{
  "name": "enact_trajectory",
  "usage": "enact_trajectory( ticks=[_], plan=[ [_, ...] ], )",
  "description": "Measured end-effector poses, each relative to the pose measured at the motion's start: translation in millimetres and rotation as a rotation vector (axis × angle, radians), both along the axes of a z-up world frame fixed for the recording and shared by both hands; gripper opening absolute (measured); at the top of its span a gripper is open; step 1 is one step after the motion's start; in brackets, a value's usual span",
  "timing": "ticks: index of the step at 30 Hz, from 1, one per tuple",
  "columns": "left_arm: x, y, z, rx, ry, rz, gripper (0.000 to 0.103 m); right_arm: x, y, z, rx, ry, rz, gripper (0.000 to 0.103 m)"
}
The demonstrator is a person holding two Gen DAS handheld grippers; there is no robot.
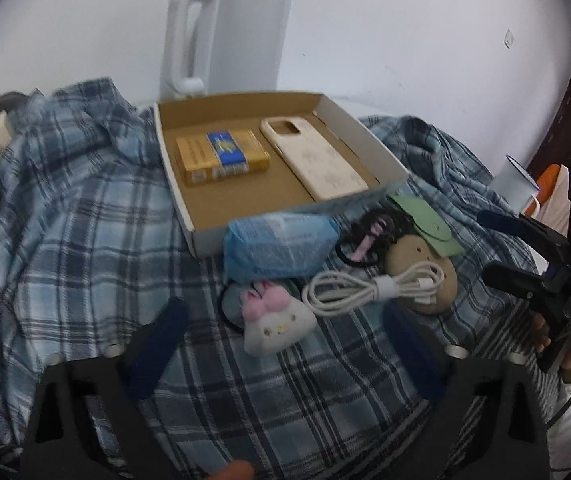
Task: Organize soft objects
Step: 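Grasp the white plush toy with the left gripper while the right gripper grasps the green pouch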
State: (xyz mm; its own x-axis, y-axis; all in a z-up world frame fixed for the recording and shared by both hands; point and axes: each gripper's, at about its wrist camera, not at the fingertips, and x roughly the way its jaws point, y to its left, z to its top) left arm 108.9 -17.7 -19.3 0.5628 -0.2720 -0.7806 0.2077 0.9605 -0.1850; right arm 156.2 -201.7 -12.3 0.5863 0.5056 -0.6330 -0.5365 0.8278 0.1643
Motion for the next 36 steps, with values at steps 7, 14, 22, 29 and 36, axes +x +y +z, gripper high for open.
enact_trajectory(
  ticks=[7,14,22,29,36],
  plan=[
    [9,-3,-18,0.004,0.084,-0.009,0.047,-3,9,-3,-0.044,-0.007,0.02,0.103],
    [5,-9,-19,0.034,0.059,-0.018,0.036,-5,15,-4,-0.066,-0.011,0.034,0.103],
    [-12,-13,-4,0.057,-0.056,-0.028,0.035,-6,10,-3,-0.037,-0.018,0.025,0.103],
    [-23,-1,10,-0.004,-0.134,-0.004,0.035,17,-9,-2,0.038,0.07,-0.037,0.103],
    [-39,2,26,-0.019,-0.228,0.0,0.035,74,-14,-25,0.018,0.238,-0.133,0.097]
  ],
)
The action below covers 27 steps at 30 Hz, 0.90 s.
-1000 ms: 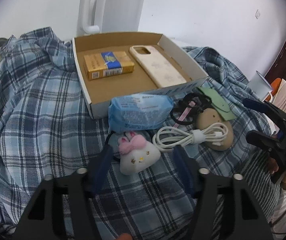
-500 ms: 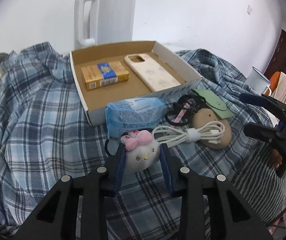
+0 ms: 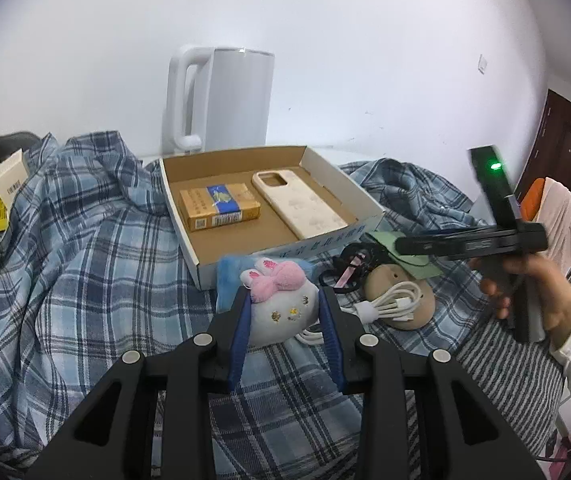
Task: Organize soft objects
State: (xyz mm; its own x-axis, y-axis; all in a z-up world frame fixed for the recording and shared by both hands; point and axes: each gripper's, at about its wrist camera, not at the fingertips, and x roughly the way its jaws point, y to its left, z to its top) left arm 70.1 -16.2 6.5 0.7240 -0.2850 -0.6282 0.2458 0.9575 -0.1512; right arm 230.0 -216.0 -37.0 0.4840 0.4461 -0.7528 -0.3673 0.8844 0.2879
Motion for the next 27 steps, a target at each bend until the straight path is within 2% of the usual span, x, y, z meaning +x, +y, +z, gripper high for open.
enact_trajectory(
  ticks=[5,7,8,13,18,22,27],
  plan=[
    [-1,1,0,-0.011,0.003,-0.007,0.035,11,1,-16,-0.036,0.041,-0.02,0.091],
    [-1,0,0,-0.009,0.0,-0.007,0.035,9,5,-17,-0.064,0.034,-0.02,0.084],
    [-2,0,0,-0.009,-0.003,-0.007,0.035,8,7,-18,-0.082,0.028,-0.019,0.077],
    [-2,1,0,-0.011,0.0,-0.008,0.035,2,16,-16,-0.168,-0.024,-0.016,0.076],
    [-3,0,1,-0.01,-0.004,-0.006,0.035,-10,22,-3,-0.212,-0.134,-0.03,0.075],
    [-2,1,0,-0.011,0.0,-0.002,0.035,-26,27,12,-0.236,-0.266,-0.033,0.075],
    [-2,4,4,-0.021,-0.008,0.013,0.035,-44,27,31,-0.208,-0.408,-0.032,0.074]
  ],
)
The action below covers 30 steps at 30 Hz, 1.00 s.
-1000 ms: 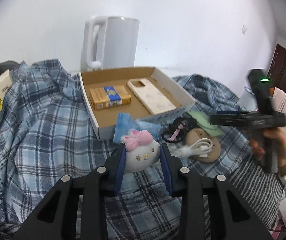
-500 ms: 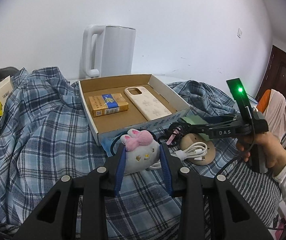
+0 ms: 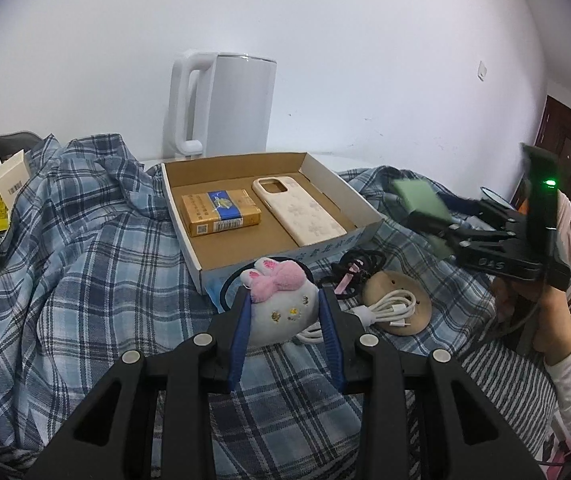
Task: Organize soft objects
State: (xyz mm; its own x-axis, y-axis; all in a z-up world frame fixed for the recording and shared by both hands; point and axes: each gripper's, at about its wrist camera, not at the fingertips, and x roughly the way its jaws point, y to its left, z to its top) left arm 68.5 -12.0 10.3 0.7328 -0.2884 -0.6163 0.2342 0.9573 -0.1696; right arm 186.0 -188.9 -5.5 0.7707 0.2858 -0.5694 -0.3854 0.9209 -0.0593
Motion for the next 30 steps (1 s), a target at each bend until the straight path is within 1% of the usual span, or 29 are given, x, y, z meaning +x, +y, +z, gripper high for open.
enact_trajectory(
  ticks=[2,5,9,12,18,22,25,30],
  plan=[
    [1,1,5,0.007,-0.014,0.01,0.035,-8,-2,11,0.017,-0.072,0.008,0.074],
    [-1,4,20,0.03,-0.057,0.032,0.035,-17,-3,28,0.038,-0.155,0.007,0.074],
    [-3,11,50,0.026,-0.119,0.043,0.035,-25,-10,59,0.089,-0.229,0.012,0.074],
    [-4,15,75,0.036,-0.175,0.06,0.035,-31,-13,86,0.129,-0.283,0.029,0.074],
    [0,19,126,0.034,-0.278,0.083,0.035,-45,-6,135,0.166,-0.409,0.075,0.074],
    [10,17,155,0.014,-0.341,0.089,0.035,-49,3,163,0.193,-0.478,0.105,0.074],
    [19,13,173,0.013,-0.378,0.088,0.035,-49,11,178,0.22,-0.513,0.124,0.074],
    [35,3,192,0.007,-0.426,0.086,0.035,-39,25,201,0.259,-0.547,0.151,0.074]
  ],
)
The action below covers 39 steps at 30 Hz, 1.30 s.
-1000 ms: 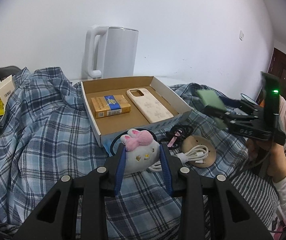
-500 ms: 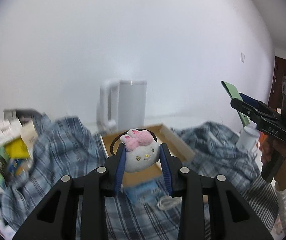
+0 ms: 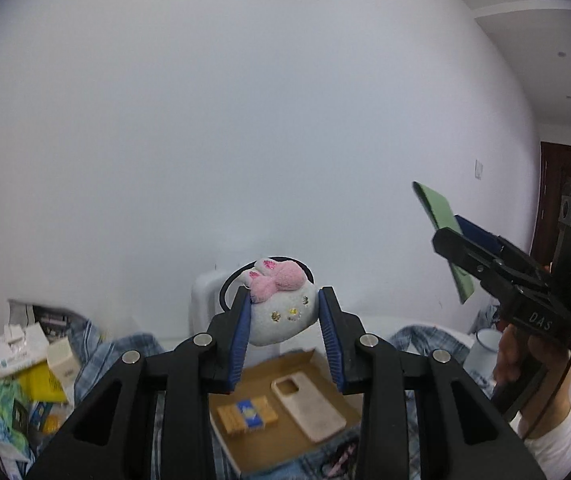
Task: Organize soft objects
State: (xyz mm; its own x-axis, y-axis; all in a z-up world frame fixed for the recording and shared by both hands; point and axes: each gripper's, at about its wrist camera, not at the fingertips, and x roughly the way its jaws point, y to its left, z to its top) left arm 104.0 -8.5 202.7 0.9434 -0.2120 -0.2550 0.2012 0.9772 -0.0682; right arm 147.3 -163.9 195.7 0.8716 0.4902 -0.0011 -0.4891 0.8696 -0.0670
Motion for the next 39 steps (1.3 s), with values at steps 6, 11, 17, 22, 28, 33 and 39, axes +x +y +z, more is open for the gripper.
enact_trajectory(
  ticks=[6,11,17,22,28,33,39],
  plan=[
    [21,-4,13,-0.025,-0.026,-0.005,0.035,13,15,22,0.069,-0.024,0.043,0.074],
    [27,-9,18,-0.03,-0.024,0.0,0.035,21,25,32,0.106,-0.026,0.075,0.074],
    [29,-6,11,-0.032,0.013,0.013,0.035,27,33,20,0.129,-0.012,0.096,0.075],
    [31,-1,8,-0.031,0.036,0.025,0.035,37,34,7,0.126,0.022,0.096,0.075],
    [31,-6,11,-0.014,0.052,0.031,0.035,40,40,0,0.114,0.045,0.091,0.075],
    [43,-8,-3,0.007,0.088,0.041,0.035,51,49,-6,0.086,0.072,0.095,0.075],
    [68,-5,-29,0.03,0.149,0.072,0.035,69,63,-20,0.048,0.137,0.086,0.075]
  ],
)
